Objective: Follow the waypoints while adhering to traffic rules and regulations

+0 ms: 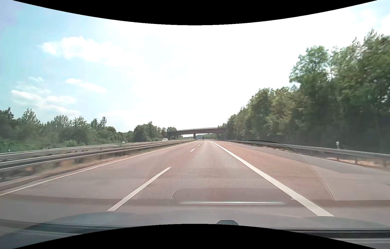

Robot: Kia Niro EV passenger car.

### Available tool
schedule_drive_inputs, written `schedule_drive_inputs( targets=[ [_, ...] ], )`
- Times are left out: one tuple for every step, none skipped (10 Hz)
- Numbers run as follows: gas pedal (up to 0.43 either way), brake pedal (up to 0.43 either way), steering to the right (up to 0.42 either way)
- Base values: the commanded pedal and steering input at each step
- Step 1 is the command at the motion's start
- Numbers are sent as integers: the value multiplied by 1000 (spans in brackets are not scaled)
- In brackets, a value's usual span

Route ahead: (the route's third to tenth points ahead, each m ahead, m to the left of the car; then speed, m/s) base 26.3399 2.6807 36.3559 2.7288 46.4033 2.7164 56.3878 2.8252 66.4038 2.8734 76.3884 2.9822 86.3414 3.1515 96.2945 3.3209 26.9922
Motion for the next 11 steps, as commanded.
schedule_drive_inputs(
  targets=[
    [157,0,-6],
    [157,0,-6],
    [157,0,-6],
    [157,0,-6],
    [157,0,-6],
    [157,0,-6],
    [157,0,-6],
    [157,0,-6],
    [157,0,-6],
    [157,0,-6],
    [157,0,-6]
  ],
)
